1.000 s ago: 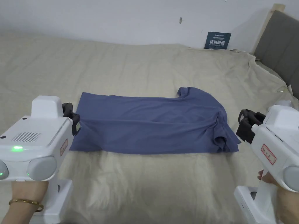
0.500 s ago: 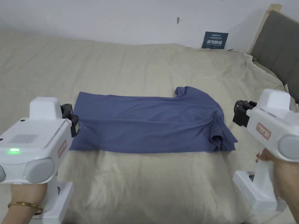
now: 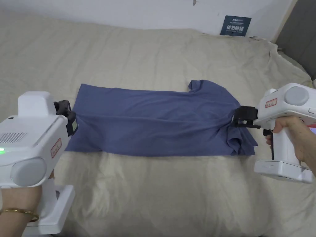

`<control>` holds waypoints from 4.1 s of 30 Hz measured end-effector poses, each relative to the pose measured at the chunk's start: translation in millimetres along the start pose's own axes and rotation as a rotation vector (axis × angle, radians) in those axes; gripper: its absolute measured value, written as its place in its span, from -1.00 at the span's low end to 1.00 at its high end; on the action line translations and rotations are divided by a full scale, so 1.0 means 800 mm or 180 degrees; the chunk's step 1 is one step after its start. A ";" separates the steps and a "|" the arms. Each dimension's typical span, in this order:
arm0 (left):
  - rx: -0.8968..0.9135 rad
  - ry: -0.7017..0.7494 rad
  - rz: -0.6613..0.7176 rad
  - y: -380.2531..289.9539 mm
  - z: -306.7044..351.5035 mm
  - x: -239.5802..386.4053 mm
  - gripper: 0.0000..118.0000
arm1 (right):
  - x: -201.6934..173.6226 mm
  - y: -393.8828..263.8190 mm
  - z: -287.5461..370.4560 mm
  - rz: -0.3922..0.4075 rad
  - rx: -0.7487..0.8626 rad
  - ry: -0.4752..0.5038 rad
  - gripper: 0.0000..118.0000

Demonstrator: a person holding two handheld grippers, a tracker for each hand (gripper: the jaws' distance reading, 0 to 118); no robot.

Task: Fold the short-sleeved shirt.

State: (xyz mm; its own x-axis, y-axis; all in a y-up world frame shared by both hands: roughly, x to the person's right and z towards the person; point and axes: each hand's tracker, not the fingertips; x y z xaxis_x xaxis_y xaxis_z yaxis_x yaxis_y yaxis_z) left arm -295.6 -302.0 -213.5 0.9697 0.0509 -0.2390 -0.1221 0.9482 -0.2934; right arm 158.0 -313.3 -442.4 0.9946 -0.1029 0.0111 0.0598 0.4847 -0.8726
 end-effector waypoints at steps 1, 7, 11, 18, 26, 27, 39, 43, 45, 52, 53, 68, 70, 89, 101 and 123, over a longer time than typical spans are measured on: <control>-0.0021 -0.0003 -0.0003 0.000 -0.003 0.001 -1.00 | 0.001 0.000 -0.010 0.0047 -0.0017 -0.0073 0.68; -0.0131 0.0016 -0.0040 -0.004 -0.023 0.009 -1.00 | 0.010 -0.017 -0.069 0.0047 -0.0329 -0.0339 0.68; -0.0222 0.0028 -0.0032 -0.010 -0.041 0.010 -1.00 | 0.015 -0.029 -0.094 0.0062 -0.0388 -0.0424 0.63; -0.0357 0.0079 -0.0031 -0.017 -0.060 0.011 -1.00 | 0.026 -0.031 -0.108 -0.0043 -0.0284 -0.0484 -0.88; -0.0924 0.0098 0.0436 0.007 -0.103 -0.022 0.65 | 0.050 -0.029 -0.101 -0.0405 -0.0314 -0.0246 -0.90; -0.1005 0.0124 0.0499 0.014 -0.111 -0.028 0.70 | 0.050 -0.029 -0.100 -0.0393 -0.0299 -0.0240 -0.90; -0.2578 0.0501 -0.0035 -0.029 -0.233 -0.075 0.70 | 0.044 -0.029 -0.091 -0.0216 -0.0239 -0.0259 -0.90; -0.2562 0.0597 -0.0026 -0.048 -0.241 -0.069 -0.26 | 0.044 -0.028 -0.095 -0.0188 -0.0249 -0.0271 -0.90; -0.2636 0.0405 0.0155 -0.055 -0.244 -0.066 -0.65 | 0.044 -0.028 -0.097 -0.0178 -0.0262 -0.0276 -0.90; -0.2689 0.0336 -0.0091 -0.043 -0.249 -0.059 -1.00 | 0.042 -0.027 -0.102 -0.0134 -0.0303 -0.0286 -0.90; -0.2679 0.0324 -0.0091 -0.037 -0.244 -0.062 -1.00 | 0.043 -0.025 -0.100 -0.0100 -0.0321 -0.0284 -0.90; -0.2356 0.0125 0.0427 0.020 -0.124 -0.140 -1.00 | 0.058 -0.040 -0.012 0.0239 -0.0595 -0.0001 -0.91; -0.2365 0.0124 0.0439 0.005 -0.100 -0.143 -1.00 | 0.058 -0.062 0.000 0.0330 -0.0603 0.0002 -0.91; -0.2279 0.0399 0.0126 -0.054 -0.017 -0.134 1.00 | 0.061 -0.169 0.051 0.0704 -0.0472 -0.0334 0.66; -0.0399 0.0185 0.0093 0.055 0.018 -0.054 1.00 | -0.003 -0.137 0.195 0.0504 0.2083 -0.0110 0.76; 0.0349 0.0023 0.0037 0.010 0.014 -0.022 -1.00 | -0.047 -0.173 0.167 0.0487 0.2607 0.0229 -1.00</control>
State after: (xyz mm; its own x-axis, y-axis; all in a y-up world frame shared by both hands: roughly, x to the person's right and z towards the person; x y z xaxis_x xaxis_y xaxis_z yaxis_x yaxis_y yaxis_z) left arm -311.5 -291.9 -201.6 0.9668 0.0602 -0.2484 -0.1090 0.9762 -0.1877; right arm 123.2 -260.4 -256.3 0.9906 -0.0262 -0.1341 -0.0055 0.9730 -0.2309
